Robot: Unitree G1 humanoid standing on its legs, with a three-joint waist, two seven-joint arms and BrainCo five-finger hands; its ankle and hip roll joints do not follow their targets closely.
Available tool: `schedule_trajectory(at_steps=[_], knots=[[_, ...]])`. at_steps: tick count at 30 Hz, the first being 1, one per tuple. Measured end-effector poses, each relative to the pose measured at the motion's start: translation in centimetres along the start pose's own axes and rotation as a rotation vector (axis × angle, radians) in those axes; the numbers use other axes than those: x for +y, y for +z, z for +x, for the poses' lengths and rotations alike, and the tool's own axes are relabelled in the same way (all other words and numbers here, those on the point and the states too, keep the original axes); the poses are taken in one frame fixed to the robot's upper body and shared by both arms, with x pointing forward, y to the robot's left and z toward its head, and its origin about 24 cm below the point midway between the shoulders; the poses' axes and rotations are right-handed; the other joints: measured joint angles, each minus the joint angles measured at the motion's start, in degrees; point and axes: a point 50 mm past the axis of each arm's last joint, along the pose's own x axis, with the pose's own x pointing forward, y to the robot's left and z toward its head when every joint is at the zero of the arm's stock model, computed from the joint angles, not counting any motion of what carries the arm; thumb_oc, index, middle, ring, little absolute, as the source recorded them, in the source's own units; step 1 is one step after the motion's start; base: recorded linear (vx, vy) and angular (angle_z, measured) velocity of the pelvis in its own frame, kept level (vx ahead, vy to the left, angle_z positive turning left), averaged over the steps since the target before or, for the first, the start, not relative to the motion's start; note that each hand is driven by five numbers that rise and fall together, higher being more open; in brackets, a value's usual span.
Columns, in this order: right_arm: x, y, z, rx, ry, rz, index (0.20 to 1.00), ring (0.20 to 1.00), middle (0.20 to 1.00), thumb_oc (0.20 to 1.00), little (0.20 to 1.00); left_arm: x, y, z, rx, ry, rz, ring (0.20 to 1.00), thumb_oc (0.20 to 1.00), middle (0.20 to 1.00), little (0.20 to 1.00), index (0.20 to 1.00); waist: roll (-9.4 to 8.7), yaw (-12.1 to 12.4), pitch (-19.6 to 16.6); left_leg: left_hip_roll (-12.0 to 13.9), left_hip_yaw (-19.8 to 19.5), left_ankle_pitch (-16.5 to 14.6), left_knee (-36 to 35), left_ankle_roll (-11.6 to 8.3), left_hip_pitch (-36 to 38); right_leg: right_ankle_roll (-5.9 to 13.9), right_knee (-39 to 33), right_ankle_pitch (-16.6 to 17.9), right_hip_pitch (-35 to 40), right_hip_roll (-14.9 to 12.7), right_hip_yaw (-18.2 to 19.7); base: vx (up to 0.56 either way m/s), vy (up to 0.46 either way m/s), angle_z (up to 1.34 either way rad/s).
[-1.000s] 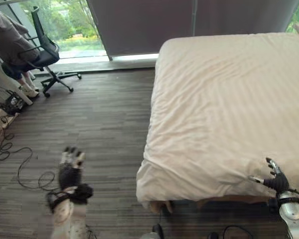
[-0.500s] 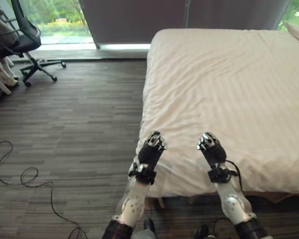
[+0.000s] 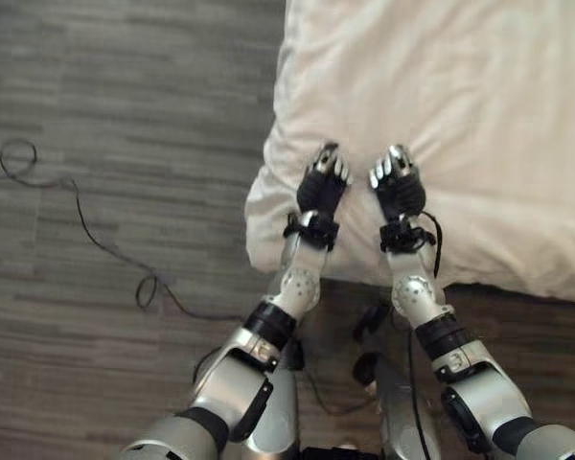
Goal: Making the bed.
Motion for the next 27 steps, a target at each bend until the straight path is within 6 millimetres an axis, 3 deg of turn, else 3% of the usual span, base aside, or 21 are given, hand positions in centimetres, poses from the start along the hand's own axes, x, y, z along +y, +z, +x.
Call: schedule_trajectory(at_steps=[3,8,11,14,15,16,18,19,21,22,23,24,25,26,27], knots=[[1.2,0.1,0.3,-0.022,0.060,0.006,0.200,0.200,0.200,0.200,0.200,-1.9,0.8,1.0,-0.043,-0.071,-0.002,0.200,0.200,0.200,0.200,0.200,-0.60,-1.42,0.25,-0.17,-0.03,0.32,-0.06,0.09,-2.19,0.12,-0.08,0.39,-2.18,-0.18,0.17,-0.01,0.008,-0.01],[1.1,-0.9,-0.2,0.008,0.068,0.017,0.200,0.200,0.200,0.200,0.200,-1.6,1.6,0.9,-0.058,-0.072,0.063,0.200,0.200,0.200,0.200,0.200,-1.61,-3.45,-0.35,-0.58,0.19,0.30,-0.21,0.08,-1.68,0.22,-0.11,0.45,-1.92,-0.60,0.63,0.01,-0.013,-0.01],[-0.6,-1.1,-1.2,0.054,0.030,-0.018,0.200,0.200,0.200,0.200,0.200,1.3,2.9,-0.8,-0.062,0.001,0.100,0.200,0.200,0.200,0.200,0.200,-2.47,-3.71,-0.69,-0.84,1.31,0.30,-1.97,0.09,2.12,0.41,-0.52,0.54,0.63,-0.64,1.77,0.05,-0.059,-0.11],[-6.0,0.4,-4.0,0.048,-0.141,-0.084,0.200,0.200,0.200,0.200,0.200,6.8,5.6,-5.5,-0.137,0.164,0.104,0.200,0.200,0.200,0.200,0.200,-2.61,-3.53,-1.90,-0.98,1.94,-0.30,-3.71,-0.40,7.42,0.64,-1.48,-0.02,5.26,-0.52,2.10,0.09,-0.095,-0.07],[-10.7,2.6,-7.1,0.016,-0.327,-0.149,0.200,0.200,0.200,0.200,0.200,10.8,7.0,-9.8,-0.193,0.343,0.110,0.200,0.200,0.200,0.200,0.200,-2.49,-3.26,-5.42,-1.12,1.86,-0.67,-4.29,-0.51,8.97,0.76,-2.77,-0.14,7.09,-0.20,1.95,0.08,-0.088,0.02],[-13.3,4.4,-8.8,0.009,-0.428,-0.204,0.200,0.200,0.200,0.200,0.200,13.8,8.0,-12.9,-0.198,0.484,0.116,0.200,0.200,0.200,0.200,0.200,-2.26,-2.81,-6.53,-1.11,1.93,-0.80,-4.66,-0.54,10.25,0.97,-2.82,-0.42,8.28,-0.05,1.95,0.08,-0.083,0.04],[-19.2,10.1,-14.2,-0.078,-0.749,-0.319,0.200,0.200,0.200,0.200,0.200,18.9,10.4,-21.4,-0.229,0.821,0.146,0.200,0.200,0.200,0.200,0.200,-1.60,-2.08,-8.07,-1.30,1.79,-1.18,-5.43,-0.59,13.23,0.98,-3.00,-1.07,11.01,-0.08,1.95,0.04,-0.074,0.07],[-20.4,11.7,-15.9,-0.092,-0.834,-0.354,0.200,0.200,0.200,0.200,0.200,19.7,11.2,-23.9,-0.217,0.898,0.170,0.200,0.200,0.200,0.200,0.200,-1.51,-1.97,-8.58,-1.32,1.75,-1.25,-5.46,-0.58,13.35,1.04,-2.89,-1.18,11.21,-0.07,1.96,0.08,-0.081,0.08],[-23.7,18.2,-23.3,-0.193,-1.163,-0.425,0.200,0.200,0.200,0.200,0.200,21.7,13.7,-34.7,-0.218,1.242,0.205,0.200,0.200,0.200,0.200,0.200,-0.83,-0.70,-8.99,-1.34,1.85,-1.74,-5.45,-0.65,15.01,1.13,-2.84,-1.65,12.86,-0.05,2.11,0.13,-0.060,-0.01],[-23.9,22.4,-28.1,-0.280,-1.337,-0.490,0.200,0.200,0.200,0.200,0.200,20.4,14.8,-44.6,-0.294,1.583,0.180,0.200,0.200,0.200,0.200,0.200,-0.16,-1.08,-9.44,-1.29,1.65,-2.20,-5.46,-0.77,18.00,1.03,-3.13,-1.85,15.60,-0.01,2.76,0.08,-0.042,0.01],[-23.0,25.9,-31.4,-0.271,-1.415,-0.607,0.247,0.247,0.247,0.247,0.247,18.4,16.5,-49.1,-0.283,1.711,0.230,0.200,0.200,0.200,0.200,0.200,1.08,-0.53,-11.29,-1.16,1.25,-2.96,-5.47,-1.22,19.57,1.43,-3.15,-3.07,17.58,0.00,3.30,0.04,-0.089,0.02],[-22.7,27.0,-32.0,-0.251,-1.419,-0.661,1.000,1.000,1.000,1.000,1.000,17.5,17.3,-50.4,-0.269,1.739,0.271,0.438,0.438,0.438,0.438,0.438,1.69,-0.36,-13.45,-0.91,1.20,-3.09,-5.48,-1.42,19.91,1.63,-3.13,-3.31,17.87,0.28,3.33,0.03,-0.064,0.07],[-22.3,27.0,-31.3,-0.211,-1.374,-0.702,1.000,1.000,1.000,1.000,1.000,17.5,18.8,-49.5,-0.287,1.701,0.325,1.000,1.000,1.000,1.000,1.000,2.90,-0.15,-15.66,-0.48,1.13,-3.50,-5.50,-2.11,20.11,1.90,-3.15,-4.24,18.16,0.48,3.32,0.04,-0.097,0.05],[-22.0,26.1,-30.1,-0.145,-1.305,-0.733,1.000,1.000,1.000,1.000,1.000,17.6,20.5,-47.5,-0.287,1.626,0.391,1.000,1.000,1.000,1.000,1.000,3.52,-0.09,-16.96,-0.21,1.00,-3.49,-5.57,-2.21,20.54,1.79,-3.16,-4.62,18.80,0.79,3.06,-0.04,-0.059,0.04],[-21.2,24.2,-27.9,-0.097,-1.189,-0.753,1.000,1.000,1.000,1.000,1.000,17.6,22.1,-44.2,-0.308,1.510,0.479,1.000,1.000,1.000,1.000,1.000,4.18,0.29,-17.77,0.10,0.86,-3.52,-5.80,-2.22,21.59,1.90,-3.18,-4.77,19.99,1.00,2.86,-0.03,-0.040,0.08]])
